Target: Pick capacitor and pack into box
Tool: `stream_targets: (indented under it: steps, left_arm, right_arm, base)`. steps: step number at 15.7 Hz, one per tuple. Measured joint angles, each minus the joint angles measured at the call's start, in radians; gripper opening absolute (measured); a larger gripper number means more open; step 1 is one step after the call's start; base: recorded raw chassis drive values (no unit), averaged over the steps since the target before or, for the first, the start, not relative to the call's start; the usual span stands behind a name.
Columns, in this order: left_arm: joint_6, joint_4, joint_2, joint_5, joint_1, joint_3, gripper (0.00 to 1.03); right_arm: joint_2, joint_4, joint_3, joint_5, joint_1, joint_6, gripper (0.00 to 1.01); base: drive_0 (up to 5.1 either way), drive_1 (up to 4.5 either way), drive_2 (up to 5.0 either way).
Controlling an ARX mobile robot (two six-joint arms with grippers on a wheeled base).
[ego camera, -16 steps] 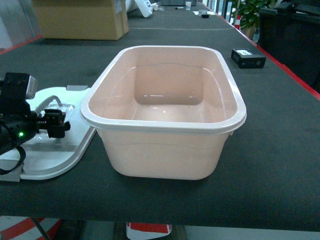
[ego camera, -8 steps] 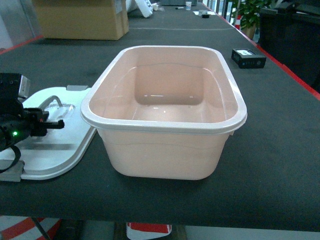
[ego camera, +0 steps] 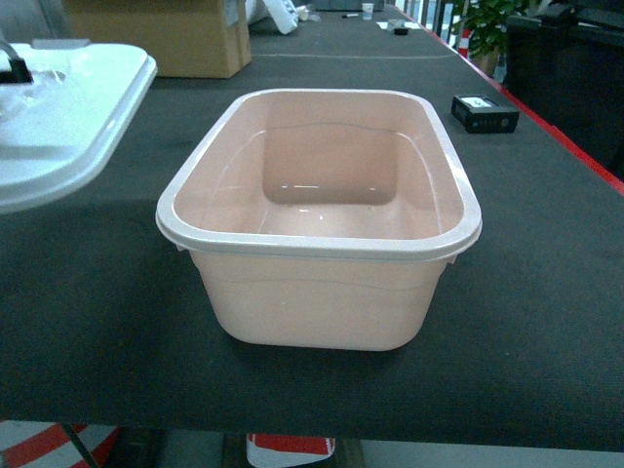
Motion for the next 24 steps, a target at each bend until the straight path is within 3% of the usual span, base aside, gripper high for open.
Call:
stream_targets:
  steps: [2, 3, 4, 6, 10, 16, 24]
  left_arm:
    - [-0.062, -0.152, -0.144, -0.045, -0.072, -0.012, 0.02]
    - [-0.071, -0.172, -0.188, -0.07, -0.13, -0.014, 0.02]
    - [-0.079, -0.172, -0.222, -0.129, -0.251, -0.005, 0.02]
    - [-0.101, -0.181, -0.171, -0.204, -0.385, 0.039, 0.02]
    - [-0.126, -0.203, -0.018, -0.294, -0.549, 0.14, 0.02]
    - [-0.149, -0.228, 0.113, -0.359, -0.653, 0.225, 0.02]
    - [-0.153, -0.225, 0.125, -0.358, -0.672, 0.225, 0.02]
  right_arm:
    - [0.0, 0.0, 0.0, 0.0, 0.0, 0.0, 0.98]
    - [0.0, 0.0, 0.0, 0.0, 0.0, 0.0, 0.98]
    - [0.0, 0.0, 0.0, 0.0, 0.0, 0.0, 0.98]
    - [0.0, 0.0, 0.0, 0.0, 0.0, 0.0, 0.98]
    - [0.0, 0.0, 0.0, 0.0, 0.0, 0.0, 0.98]
    - [0.0, 0.0, 0.0, 0.0, 0.0, 0.0, 0.98]
    - [0.0, 0.0, 0.0, 0.0, 0.0, 0.0, 0.98]
  base:
    - [0.0, 0.0, 0.0]
    - [0.0, 0.0, 0.0]
    - [0.0, 0.0, 0.0]
    - [0.0, 0.0, 0.0]
    - [0.0, 0.0, 0.0]
    - [0.0, 0.0, 0.0]
    - [0.0, 0.0, 0.0]
